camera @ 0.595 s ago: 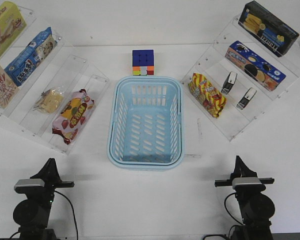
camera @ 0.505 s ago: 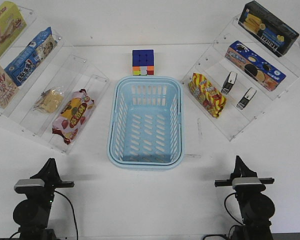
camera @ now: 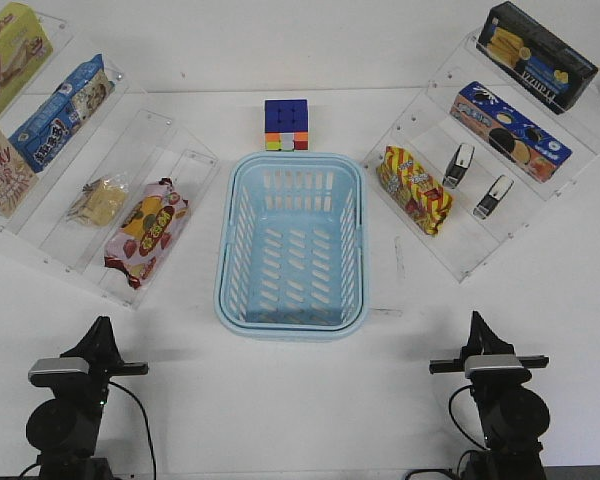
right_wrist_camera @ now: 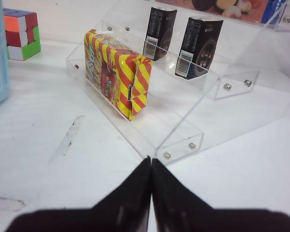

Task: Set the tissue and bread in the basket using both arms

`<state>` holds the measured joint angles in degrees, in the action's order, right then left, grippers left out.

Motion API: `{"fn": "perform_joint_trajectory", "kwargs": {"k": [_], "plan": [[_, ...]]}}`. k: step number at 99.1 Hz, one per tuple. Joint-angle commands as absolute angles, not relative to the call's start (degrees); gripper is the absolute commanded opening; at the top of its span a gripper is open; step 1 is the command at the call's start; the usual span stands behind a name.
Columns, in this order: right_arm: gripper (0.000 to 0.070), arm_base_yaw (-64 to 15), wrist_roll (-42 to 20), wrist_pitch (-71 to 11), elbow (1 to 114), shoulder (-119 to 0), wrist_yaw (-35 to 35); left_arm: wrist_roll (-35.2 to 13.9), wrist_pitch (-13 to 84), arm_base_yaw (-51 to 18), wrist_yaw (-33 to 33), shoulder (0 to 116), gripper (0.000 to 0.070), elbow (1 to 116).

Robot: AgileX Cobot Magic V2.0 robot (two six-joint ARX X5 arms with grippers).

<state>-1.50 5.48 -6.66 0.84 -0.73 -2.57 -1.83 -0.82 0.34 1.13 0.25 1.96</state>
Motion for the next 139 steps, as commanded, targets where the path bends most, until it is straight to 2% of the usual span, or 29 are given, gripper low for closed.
{"fn": "perform_joint_trajectory", "kwargs": {"k": [1, 7, 17, 25, 53, 62, 69, 74, 84, 93, 101, 123, 126, 129, 139], "plan": [[0.0001, -1.5, 4.5, -6.0, 0.7, -0.8, -2.6, -1.1, -1.6, 0.4, 1.0, 0.2, 0.0001, 0.8], [0.0001, -1.5, 4.8, -6.0, 0.7, -0.8, -2.6, -1.1, -1.6, 0.4, 1.0, 0.2, 0.0001, 0.8], [0.0001, -1.5, 13.1, -5.6, 0.7, -0.8, -3.6, -1.1, -1.6, 0.4, 1.0, 0.2, 0.0001, 0.8], [0.0001, -1.5, 16.3, -5.1, 0.7, -0.8, -3.7, -1.1, -1.6, 0.4, 1.0, 0.2, 0.0001, 0.8], [0.0001, -1.5, 16.4, -2.9, 0.7, -0.8, -3.6, -1.1, -1.6, 0.4, 1.0, 0.2, 0.0001, 0.8], [0.0001, -1.5, 12.5, -1.6, 0.7, -0.8, -1.8, -1.1, -1.6, 0.4, 1.0, 0.2, 0.0001, 0.8], [0.0001, -1.5, 7.3, -0.7, 0.7, -0.8, -0.5, -1.1, -1.6, 0.4, 1.0, 0.2, 0.0001, 0.8], [0.0001, -1.5, 1.6, 0.5, 0.7, -0.8, 0.2, -1.1, -1.6, 0.4, 1.0, 0.2, 0.0001, 0.8], [0.0, -1.5, -14.1, 3.2, 0.9, -0.8, -0.8, -1.1, -1.6, 0.4, 1.0, 0.2, 0.0001, 0.8], [0.0, -1.5, -21.1, 0.8, 4.4, -0.9, -4.1, -1.1, -1.6, 0.4, 1.0, 0.2, 0.0001, 0.8], [0.0, -1.5, -23.0, -2.9, 9.3, -3.8, -7.9, -1.1, -1.6, 0.4, 1.0, 0.2, 0.0001, 0.8], [0.0004, -1.0, -20.7, -9.8, 25.4, -25.3, -8.3, -1.1, -1.6, 0.4, 1.0, 0.2, 0.0001, 0.8], [0.0031, -1.0, -19.5, -9.9, 27.7, -28.5, -7.5, -1.1, -1.6, 0.4, 1.0, 0.2, 0.0001, 0.8], [0.0094, -1.0, -18.4, -10.1, 30.0, -31.6, -6.9, -1.1, -1.6, 0.4, 1.0, 0.2, 0.0001, 0.8], [0.042, -0.9, -15.6, -11.0, 37.2, -42.0, -6.0, -1.1, -1.6, 0.4, 1.0, 0.2, 0.0001, 0.8]]}}
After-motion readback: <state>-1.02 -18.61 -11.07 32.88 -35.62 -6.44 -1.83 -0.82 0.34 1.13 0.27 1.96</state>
